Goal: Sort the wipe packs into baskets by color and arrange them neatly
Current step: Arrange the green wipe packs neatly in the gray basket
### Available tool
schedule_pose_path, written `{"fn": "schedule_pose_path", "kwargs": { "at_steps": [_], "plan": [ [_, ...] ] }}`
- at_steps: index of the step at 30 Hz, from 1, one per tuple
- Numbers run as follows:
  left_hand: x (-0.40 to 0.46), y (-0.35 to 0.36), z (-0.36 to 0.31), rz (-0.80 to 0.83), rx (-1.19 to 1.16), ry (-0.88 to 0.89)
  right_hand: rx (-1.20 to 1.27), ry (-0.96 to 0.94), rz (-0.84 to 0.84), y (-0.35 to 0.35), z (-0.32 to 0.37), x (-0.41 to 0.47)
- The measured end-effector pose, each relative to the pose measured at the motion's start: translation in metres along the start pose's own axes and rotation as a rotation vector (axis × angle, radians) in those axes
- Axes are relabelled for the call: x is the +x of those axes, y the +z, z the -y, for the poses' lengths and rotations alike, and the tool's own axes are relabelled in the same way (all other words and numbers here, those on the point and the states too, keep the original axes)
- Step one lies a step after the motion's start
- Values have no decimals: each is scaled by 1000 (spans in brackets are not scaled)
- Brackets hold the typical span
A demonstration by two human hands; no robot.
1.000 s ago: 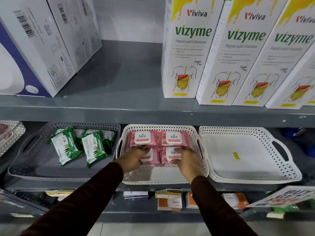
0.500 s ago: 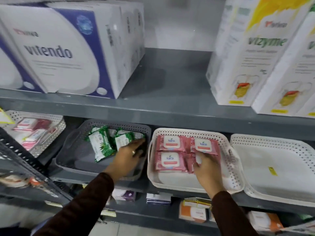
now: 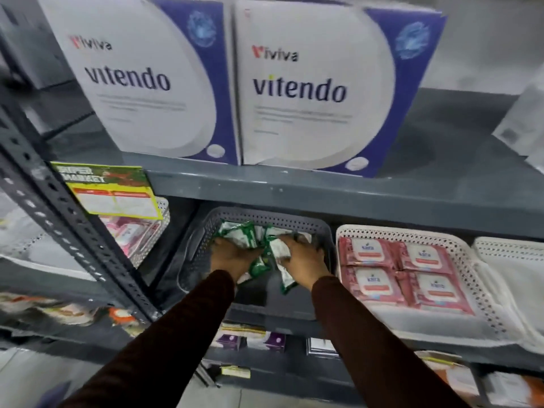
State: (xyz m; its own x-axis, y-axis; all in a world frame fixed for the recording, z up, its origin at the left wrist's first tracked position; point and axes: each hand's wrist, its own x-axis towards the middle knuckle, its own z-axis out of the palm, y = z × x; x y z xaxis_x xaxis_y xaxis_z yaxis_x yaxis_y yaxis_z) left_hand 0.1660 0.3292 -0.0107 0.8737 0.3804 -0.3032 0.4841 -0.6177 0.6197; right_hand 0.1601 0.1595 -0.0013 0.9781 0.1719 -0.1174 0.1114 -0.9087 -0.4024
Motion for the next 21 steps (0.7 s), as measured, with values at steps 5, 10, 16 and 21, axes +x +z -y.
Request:
{"fn": "schedule_pose_path", "kwargs": {
  "at_steps": [5,10,16,21],
  "plan": [
    [4,-23,35,137,224,223,68,91,102,14,-2,-17],
    [11,-44,56,304,430,508,187,314,42,30,4,-33],
    [16,-55,67,355,522,709,-69,65,248,9,-8,-29],
    [23,-54,78,390,502,755,100,-21,298,12,-17,-36]
  ]
}}
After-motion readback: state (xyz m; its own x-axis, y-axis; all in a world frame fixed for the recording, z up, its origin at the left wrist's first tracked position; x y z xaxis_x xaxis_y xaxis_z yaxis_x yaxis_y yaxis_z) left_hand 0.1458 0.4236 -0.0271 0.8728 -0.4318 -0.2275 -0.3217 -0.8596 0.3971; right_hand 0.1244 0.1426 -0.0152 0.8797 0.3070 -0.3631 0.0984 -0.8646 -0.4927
